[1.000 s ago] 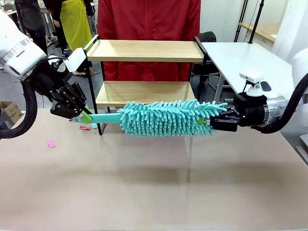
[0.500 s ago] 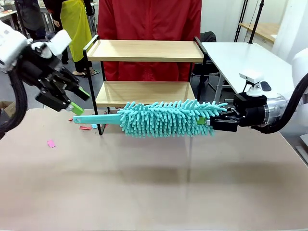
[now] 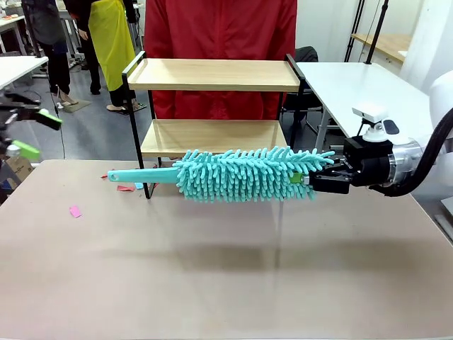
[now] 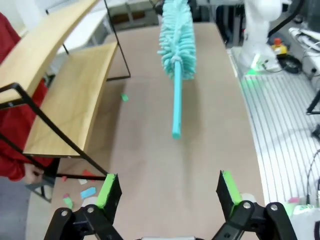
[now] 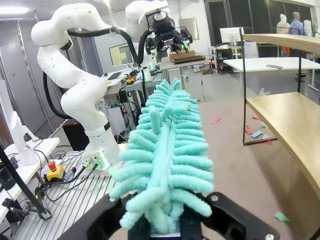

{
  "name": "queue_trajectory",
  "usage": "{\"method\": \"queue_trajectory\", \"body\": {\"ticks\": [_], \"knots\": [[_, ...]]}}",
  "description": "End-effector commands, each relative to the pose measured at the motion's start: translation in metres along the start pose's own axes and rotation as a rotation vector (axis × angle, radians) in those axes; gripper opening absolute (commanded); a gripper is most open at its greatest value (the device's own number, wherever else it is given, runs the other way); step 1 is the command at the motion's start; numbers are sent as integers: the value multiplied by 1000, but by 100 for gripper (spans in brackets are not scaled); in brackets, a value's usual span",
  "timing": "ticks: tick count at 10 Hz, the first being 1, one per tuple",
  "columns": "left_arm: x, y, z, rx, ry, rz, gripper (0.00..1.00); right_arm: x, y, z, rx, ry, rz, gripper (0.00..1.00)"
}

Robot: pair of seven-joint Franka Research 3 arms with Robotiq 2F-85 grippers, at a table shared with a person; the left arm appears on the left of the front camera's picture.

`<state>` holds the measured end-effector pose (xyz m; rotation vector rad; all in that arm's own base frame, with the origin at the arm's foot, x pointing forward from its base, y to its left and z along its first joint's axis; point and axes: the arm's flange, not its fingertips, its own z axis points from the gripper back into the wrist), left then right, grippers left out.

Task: Clean the shelf.
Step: Hand the Duster back to the human.

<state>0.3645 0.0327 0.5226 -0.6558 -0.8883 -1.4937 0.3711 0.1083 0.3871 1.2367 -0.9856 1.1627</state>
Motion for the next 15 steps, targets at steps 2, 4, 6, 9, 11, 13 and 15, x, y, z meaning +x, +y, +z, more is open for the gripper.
{"method": "queue_trajectory", "body": {"ticks": [2,4,6,9,11,13,15], "knots": [[-25,1,9,-29,-105,3,100,3,1,-1,-3,0,8,0],[-30,-7,14,-21,-78,7,100,3,1,-1,-3,0,8,0],[-30,-7,14,-21,-78,7,100,26,2,12,-15,-81,26,15],[-30,-7,14,-21,-78,7,100,100,19,52,-55,-335,73,15],[-30,-7,14,-21,-78,7,100,132,38,86,-258,-431,133,15],[-30,-7,14,-21,-78,7,100,146,57,128,-506,-469,185,15],[-30,-7,14,-21,-78,7,100,144,63,172,-774,-470,189,15]]}}
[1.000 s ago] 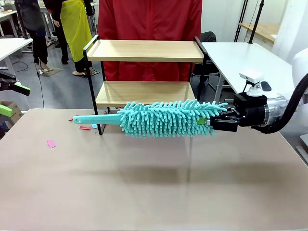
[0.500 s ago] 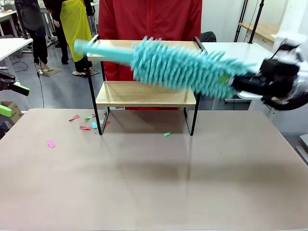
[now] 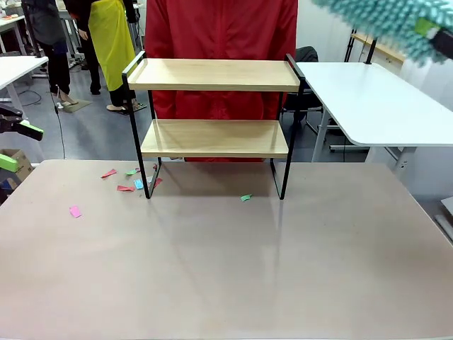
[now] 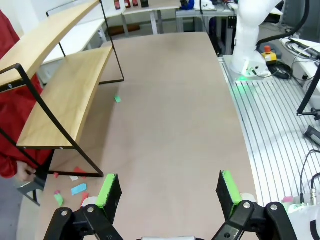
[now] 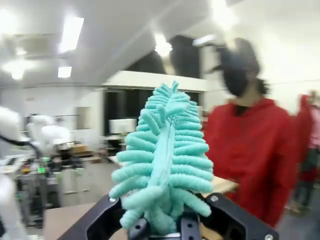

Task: Clean the shelf.
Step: Hand the Duster back to the human.

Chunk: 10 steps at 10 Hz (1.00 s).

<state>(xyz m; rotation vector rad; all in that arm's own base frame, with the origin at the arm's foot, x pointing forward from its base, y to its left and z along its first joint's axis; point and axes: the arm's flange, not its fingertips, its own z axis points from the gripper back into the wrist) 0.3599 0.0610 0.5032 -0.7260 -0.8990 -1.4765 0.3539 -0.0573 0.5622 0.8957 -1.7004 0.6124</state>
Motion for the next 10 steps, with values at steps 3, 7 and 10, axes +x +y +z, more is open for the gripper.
{"method": "queue_trajectory", "body": {"ticks": [3,7,10], "knots": [[1,0,0,6,-25,-16,100,-2,-15,50,-436,55,53,15],[1,0,0,6,-25,-16,100,-19,-41,79,-628,122,0,15],[1,0,0,6,-25,-16,100,-56,-44,95,-712,239,-55,15]]}}
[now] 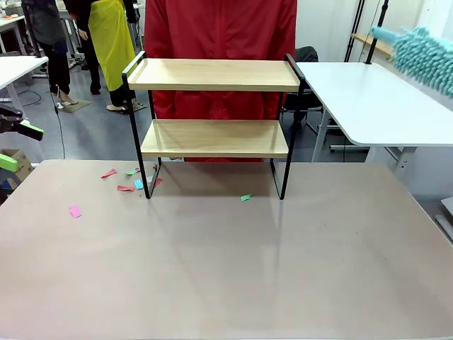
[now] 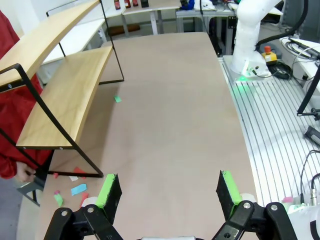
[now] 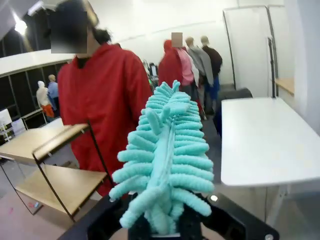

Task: Clean the shelf.
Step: Hand the Duster back to the human.

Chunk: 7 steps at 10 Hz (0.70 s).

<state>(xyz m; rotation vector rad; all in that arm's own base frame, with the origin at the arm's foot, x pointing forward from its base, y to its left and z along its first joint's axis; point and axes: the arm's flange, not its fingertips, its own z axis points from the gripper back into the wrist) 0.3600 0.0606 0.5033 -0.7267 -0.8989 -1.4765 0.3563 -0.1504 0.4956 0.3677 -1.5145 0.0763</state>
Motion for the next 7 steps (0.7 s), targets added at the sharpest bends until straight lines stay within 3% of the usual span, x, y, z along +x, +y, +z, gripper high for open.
{"method": "queue_trajectory", "body": {"ticks": [1,4,5,6,7], "knots": [[1,0,0,7,-25,-17,100,-34,9,12,-47,45,-21,15],[1,0,0,7,-25,-17,100,-61,12,20,-60,86,-46,15],[1,0,0,7,-25,-17,100,-61,11,17,-108,88,-17,15],[1,0,0,7,-25,-17,100,-39,-15,-10,-52,104,-56,15],[1,0,0,7,-25,-17,100,-39,-15,-10,-52,104,-56,15]]}}
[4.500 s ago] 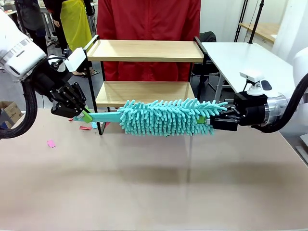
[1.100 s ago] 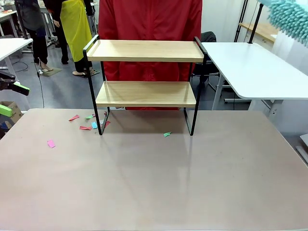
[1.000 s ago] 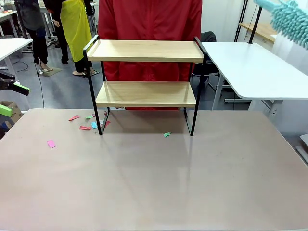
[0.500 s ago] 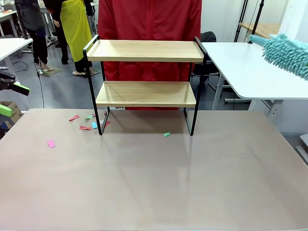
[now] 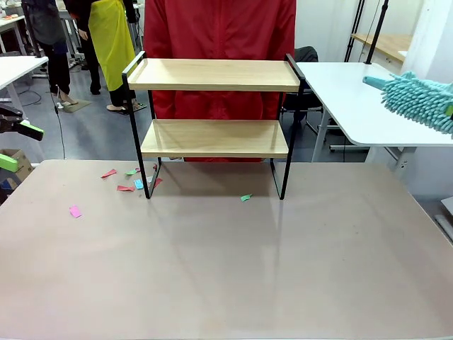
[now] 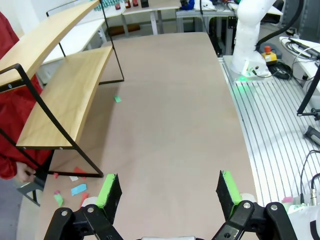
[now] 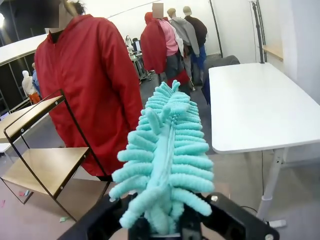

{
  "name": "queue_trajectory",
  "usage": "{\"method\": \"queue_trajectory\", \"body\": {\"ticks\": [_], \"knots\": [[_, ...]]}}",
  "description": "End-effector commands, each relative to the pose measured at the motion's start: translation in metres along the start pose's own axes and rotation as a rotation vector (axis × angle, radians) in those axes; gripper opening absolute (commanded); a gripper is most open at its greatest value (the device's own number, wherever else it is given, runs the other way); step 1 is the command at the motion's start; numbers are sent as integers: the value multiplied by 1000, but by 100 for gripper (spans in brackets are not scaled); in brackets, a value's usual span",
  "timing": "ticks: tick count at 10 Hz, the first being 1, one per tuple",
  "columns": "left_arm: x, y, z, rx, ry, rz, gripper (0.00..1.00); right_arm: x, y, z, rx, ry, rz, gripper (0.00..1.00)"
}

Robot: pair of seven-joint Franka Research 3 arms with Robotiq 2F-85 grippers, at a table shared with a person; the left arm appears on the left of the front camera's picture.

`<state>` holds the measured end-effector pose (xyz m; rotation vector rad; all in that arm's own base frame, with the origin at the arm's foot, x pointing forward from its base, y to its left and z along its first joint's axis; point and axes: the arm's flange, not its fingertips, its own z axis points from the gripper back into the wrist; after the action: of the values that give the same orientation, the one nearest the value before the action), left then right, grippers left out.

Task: Clean the shelf.
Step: Hand the Duster back to the human.

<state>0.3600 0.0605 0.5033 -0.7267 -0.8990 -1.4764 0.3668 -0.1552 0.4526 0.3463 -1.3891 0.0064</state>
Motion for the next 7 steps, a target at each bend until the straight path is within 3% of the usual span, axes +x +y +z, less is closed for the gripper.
{"method": "queue_trajectory", "body": {"ticks": [1,7], "knots": [[1,0,0,6,-25,-17,100,2,1,0,13,-11,-3,15],[1,0,0,6,-25,-17,100,2,1,0,13,-11,-3,15]]}}
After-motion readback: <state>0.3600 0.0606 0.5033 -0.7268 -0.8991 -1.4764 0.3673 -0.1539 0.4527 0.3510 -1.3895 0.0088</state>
